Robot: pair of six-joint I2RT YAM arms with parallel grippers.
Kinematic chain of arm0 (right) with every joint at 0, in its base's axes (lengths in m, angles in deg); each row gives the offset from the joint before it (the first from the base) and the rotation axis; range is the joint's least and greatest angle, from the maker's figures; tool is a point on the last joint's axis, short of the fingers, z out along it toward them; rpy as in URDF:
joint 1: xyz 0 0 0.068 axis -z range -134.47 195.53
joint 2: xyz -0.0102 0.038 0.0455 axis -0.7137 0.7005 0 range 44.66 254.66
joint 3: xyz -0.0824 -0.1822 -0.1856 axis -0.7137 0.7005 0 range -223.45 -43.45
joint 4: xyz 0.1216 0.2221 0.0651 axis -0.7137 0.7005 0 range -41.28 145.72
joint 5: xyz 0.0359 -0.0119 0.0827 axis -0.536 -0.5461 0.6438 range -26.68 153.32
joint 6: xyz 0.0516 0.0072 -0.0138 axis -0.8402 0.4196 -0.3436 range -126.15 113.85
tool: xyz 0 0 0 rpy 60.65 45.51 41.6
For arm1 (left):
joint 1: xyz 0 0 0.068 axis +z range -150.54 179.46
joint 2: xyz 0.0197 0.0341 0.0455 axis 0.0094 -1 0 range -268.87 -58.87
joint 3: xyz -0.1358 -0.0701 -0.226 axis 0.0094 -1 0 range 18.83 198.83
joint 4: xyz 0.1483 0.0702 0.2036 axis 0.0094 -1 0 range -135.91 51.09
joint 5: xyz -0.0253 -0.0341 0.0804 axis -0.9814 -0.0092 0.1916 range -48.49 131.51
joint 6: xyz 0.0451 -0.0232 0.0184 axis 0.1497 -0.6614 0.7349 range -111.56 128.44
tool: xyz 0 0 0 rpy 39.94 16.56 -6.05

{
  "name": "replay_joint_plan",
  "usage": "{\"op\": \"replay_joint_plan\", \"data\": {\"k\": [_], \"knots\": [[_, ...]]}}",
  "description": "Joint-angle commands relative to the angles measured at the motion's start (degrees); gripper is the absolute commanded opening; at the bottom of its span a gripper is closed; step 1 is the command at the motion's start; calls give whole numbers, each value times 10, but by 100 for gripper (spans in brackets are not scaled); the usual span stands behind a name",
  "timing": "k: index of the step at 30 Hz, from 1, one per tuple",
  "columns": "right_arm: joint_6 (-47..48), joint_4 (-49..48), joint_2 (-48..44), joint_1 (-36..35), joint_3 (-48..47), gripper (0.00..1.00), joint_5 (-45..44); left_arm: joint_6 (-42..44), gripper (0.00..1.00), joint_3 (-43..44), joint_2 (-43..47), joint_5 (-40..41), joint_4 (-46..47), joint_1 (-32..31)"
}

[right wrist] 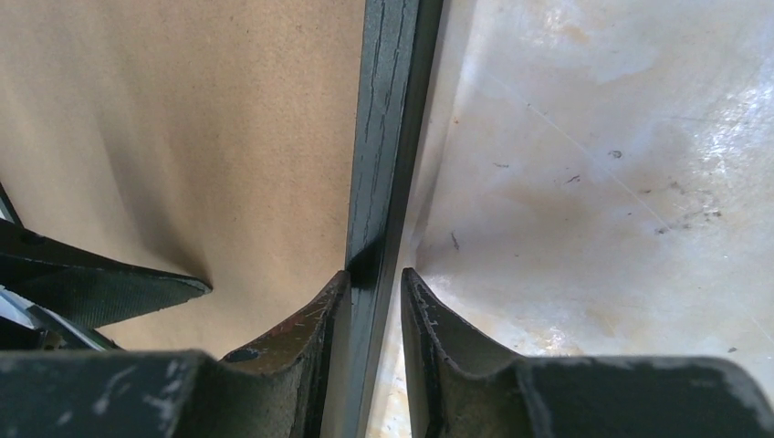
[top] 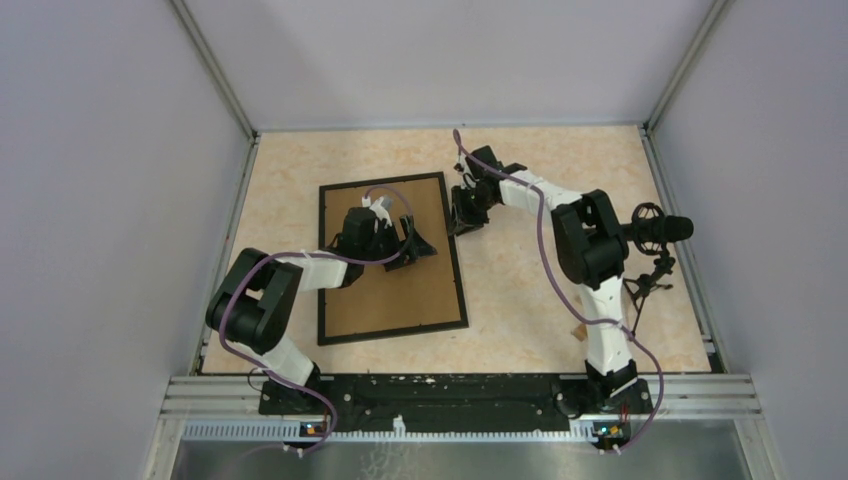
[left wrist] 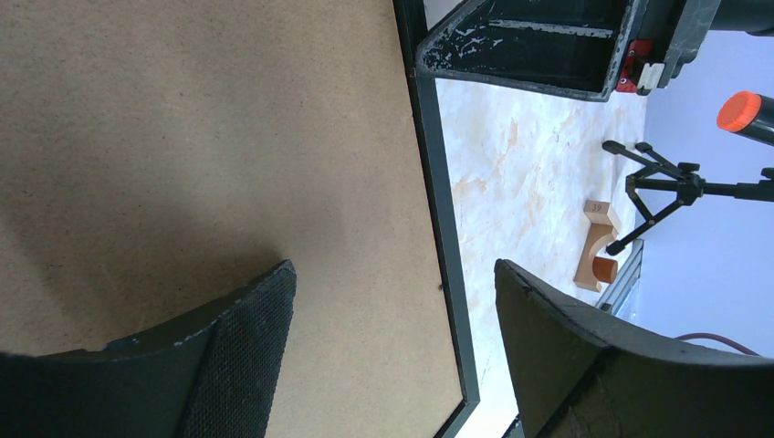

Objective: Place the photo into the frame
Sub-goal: Install the photo frame at the center of the board.

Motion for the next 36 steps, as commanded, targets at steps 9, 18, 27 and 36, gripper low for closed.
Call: {"op": "replay_joint_plan", "data": {"k": [9, 18, 27, 36], "knots": [[9, 20, 0, -10, 20, 26, -19, 13, 85, -11, -21, 16, -33, 0], [-96, 14, 26, -46, 55, 24, -125, 15, 85, -8, -25, 13, -33, 0], [-139, 73, 92, -119, 16, 27, -267, 15, 85, -10, -22, 10, -31, 0], [-76, 132, 128, -148, -85, 34, -215, 19, 86, -16, -15, 2, -18, -1]]}}
